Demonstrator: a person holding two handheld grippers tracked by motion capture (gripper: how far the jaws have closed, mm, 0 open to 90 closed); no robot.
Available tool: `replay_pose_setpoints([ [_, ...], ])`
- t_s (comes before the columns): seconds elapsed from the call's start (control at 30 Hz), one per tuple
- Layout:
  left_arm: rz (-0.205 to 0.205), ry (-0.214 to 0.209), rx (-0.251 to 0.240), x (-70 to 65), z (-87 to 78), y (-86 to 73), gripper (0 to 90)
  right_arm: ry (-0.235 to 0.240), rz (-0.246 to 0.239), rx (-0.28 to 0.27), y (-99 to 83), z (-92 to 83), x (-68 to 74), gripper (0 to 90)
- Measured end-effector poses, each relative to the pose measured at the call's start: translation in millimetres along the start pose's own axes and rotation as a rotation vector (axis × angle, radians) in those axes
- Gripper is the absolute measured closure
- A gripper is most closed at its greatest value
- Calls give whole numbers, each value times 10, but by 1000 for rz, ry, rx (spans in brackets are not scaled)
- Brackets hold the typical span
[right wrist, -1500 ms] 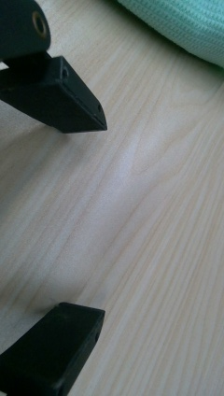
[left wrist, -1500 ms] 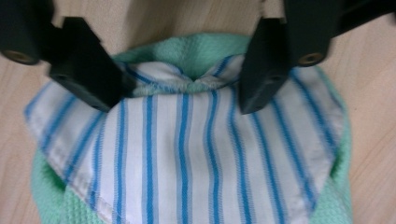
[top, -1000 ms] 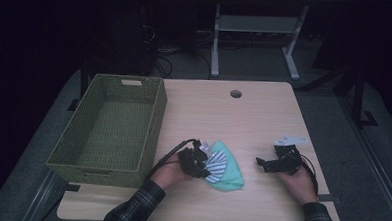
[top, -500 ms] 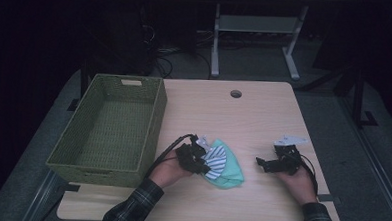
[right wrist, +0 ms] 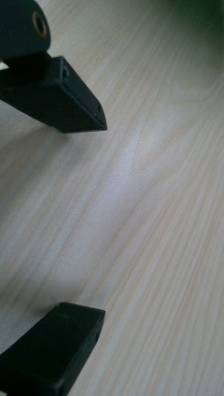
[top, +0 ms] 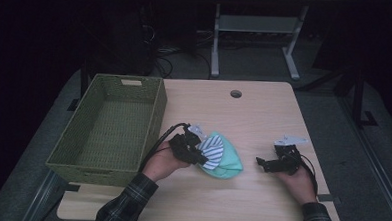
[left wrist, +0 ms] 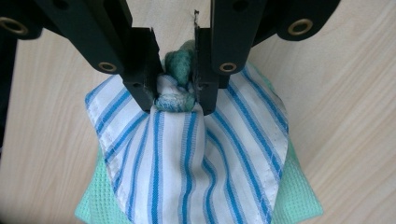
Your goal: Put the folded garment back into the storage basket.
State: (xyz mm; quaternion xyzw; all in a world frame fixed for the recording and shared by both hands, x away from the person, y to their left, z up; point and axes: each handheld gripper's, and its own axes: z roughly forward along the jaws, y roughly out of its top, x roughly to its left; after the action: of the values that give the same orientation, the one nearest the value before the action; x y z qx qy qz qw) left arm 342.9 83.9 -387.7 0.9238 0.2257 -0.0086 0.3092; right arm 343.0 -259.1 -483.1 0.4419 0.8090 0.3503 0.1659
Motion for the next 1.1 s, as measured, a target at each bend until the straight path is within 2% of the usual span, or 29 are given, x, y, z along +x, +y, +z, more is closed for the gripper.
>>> replay_pose_setpoints([
  [0.1, -12, -5, -8, 2, -51, 41, 736, 0, 1, -2, -1, 2, 1, 81],
  [0.4, -10, -9, -15, 35, -208, 156, 734, -1, 1, -2, 0, 1, 2, 81],
  [0.83, 6, 22, -28, 88, -549, 253, 732, -2, -1, -1, -1, 3, 0, 69],
  [0.9, 6, 28, -26, 109, -610, 259, 732, -7, 8, 10, 5, 12, 3, 27],
  [0.97, -9, 34, -34, 128, -655, 257, 732, -8, 7, 14, 6, 15, 2, 25],
  [1.0, -1, 37, -28, 144, -677, 256, 732, -8, 5, 13, 8, 16, 1, 23],
  [1.1, -12, 50, -34, 185, -749, 245, 732, -8, 3, 15, 9, 17, 0, 22],
])
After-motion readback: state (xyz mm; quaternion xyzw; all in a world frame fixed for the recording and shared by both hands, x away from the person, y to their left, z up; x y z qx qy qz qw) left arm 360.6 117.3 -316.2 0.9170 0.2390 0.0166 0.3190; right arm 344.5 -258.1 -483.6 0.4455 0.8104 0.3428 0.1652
